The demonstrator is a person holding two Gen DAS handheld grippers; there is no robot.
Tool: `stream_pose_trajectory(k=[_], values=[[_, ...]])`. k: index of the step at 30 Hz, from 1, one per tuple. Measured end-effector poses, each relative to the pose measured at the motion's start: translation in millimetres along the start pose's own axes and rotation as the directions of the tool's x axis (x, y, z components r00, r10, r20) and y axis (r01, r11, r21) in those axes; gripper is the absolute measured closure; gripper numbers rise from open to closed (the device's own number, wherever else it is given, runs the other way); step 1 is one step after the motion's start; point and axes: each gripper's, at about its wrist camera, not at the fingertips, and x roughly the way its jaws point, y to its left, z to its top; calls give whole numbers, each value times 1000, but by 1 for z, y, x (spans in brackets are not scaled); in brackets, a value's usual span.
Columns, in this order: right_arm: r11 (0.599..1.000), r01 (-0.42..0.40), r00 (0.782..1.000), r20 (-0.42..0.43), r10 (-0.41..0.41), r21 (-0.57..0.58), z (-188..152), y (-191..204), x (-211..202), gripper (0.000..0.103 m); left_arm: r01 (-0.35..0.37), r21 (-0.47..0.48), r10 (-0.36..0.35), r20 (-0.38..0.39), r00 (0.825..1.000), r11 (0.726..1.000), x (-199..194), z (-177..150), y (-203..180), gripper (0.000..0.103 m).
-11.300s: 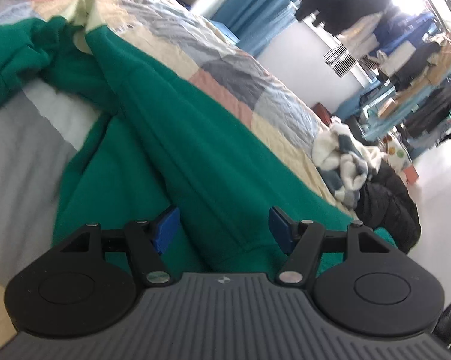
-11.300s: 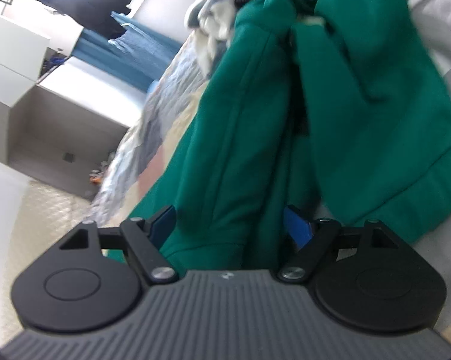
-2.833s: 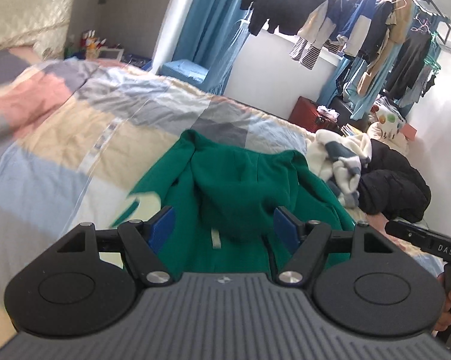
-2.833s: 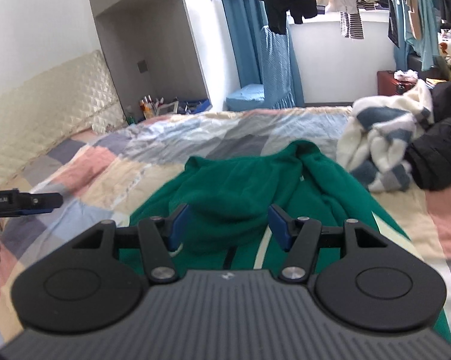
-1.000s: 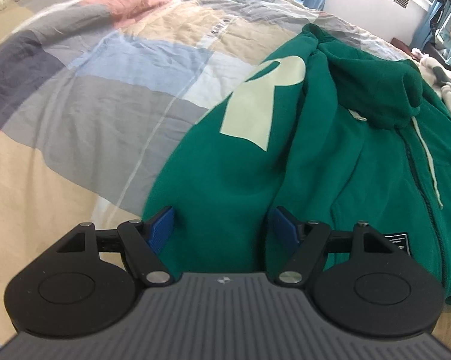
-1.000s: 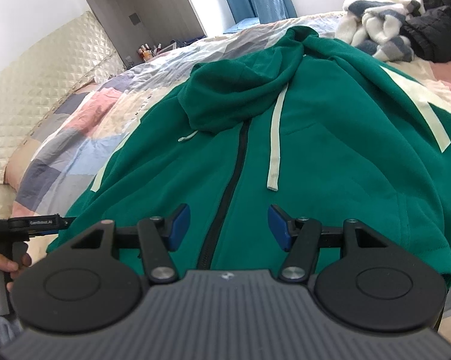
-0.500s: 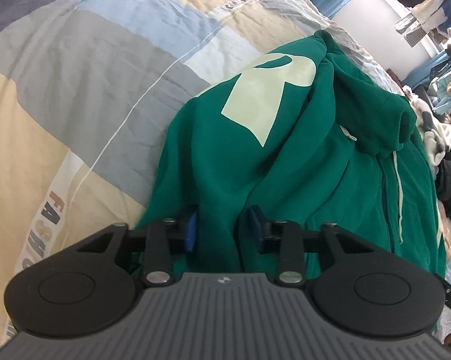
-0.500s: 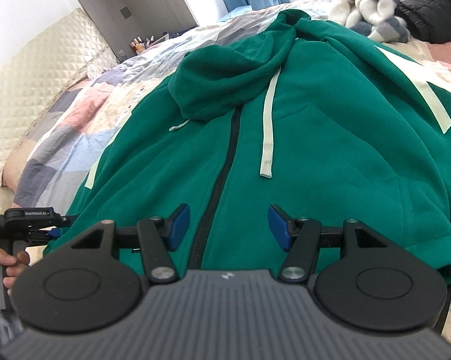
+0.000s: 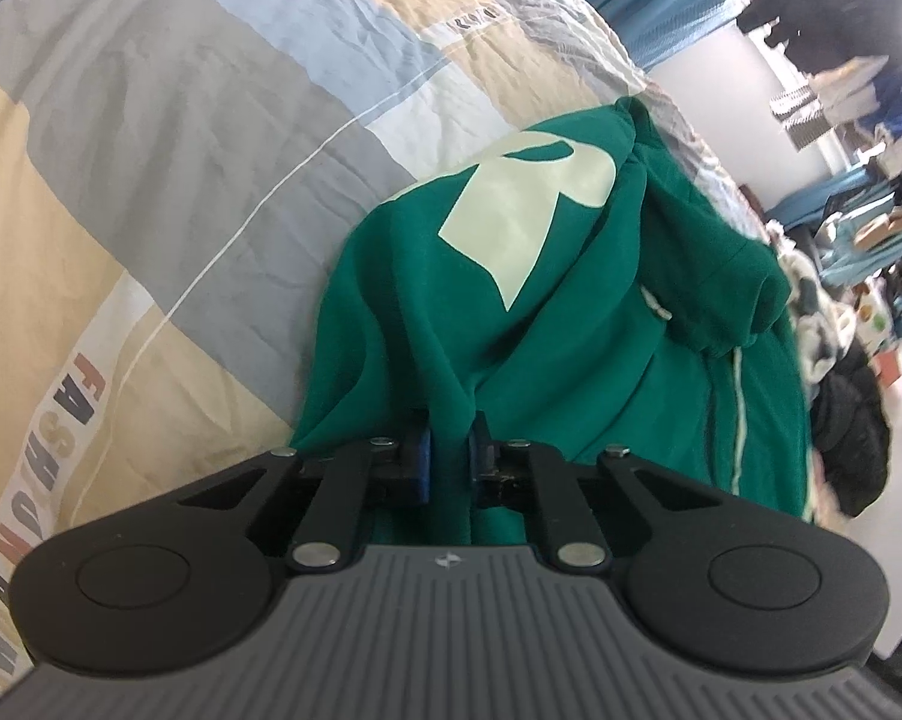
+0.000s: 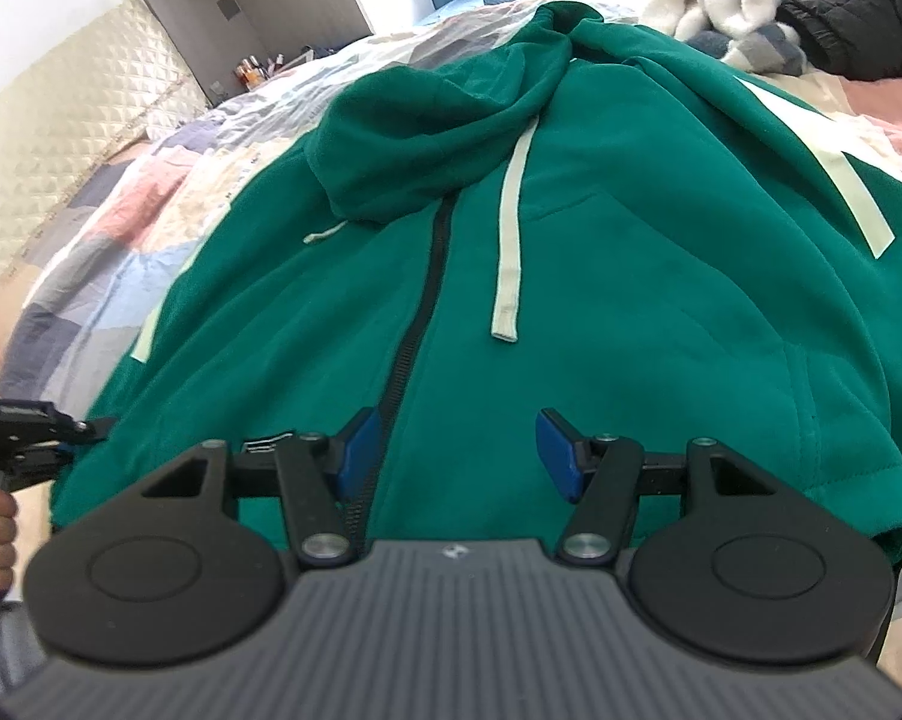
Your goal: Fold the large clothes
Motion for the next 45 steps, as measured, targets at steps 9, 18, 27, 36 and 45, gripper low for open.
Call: stream_pose_trajectory(k=[9, 18, 27, 36, 45], values=[[999, 38, 999, -29, -38, 6, 2, 0, 11, 43, 48, -30, -47, 12, 999, 998, -9, 6, 6, 93], [998, 62, 998, -22, -62, -9, 8, 6, 16, 43, 24, 5, -25, 144, 989, 1000, -58, 60, -2, 99], [998, 61, 998, -12, -61, 6, 20, 9, 22, 43, -170, 24, 147, 393, 908, 985, -132, 195, -4, 99], [998, 56, 998, 15, -56, -19, 36, 15, 32, 43, -402, 6, 337, 533, 776, 916, -115, 337, -6, 99], [998, 61, 995, 75, -58, -34, 60, 6, 62, 43, -563, -45, 522, 440, 730, 825, 18, 407, 56, 99]])
